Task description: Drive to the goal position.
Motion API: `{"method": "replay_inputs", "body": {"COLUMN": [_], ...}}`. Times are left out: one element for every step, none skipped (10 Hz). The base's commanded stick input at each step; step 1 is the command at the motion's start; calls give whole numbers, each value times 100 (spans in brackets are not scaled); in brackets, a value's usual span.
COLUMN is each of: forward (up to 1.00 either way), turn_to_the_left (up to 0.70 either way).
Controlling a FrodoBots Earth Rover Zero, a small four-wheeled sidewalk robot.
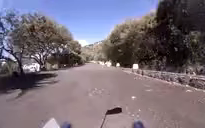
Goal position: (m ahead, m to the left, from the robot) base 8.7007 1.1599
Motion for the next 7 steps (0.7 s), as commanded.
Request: {"method": "replay_inputs", "body": {"forward": [50, 50, 50, 50, 50, 50, 50], "turn_to_the_left": [0, 0, 0, 0, 0, 0, 0]}}
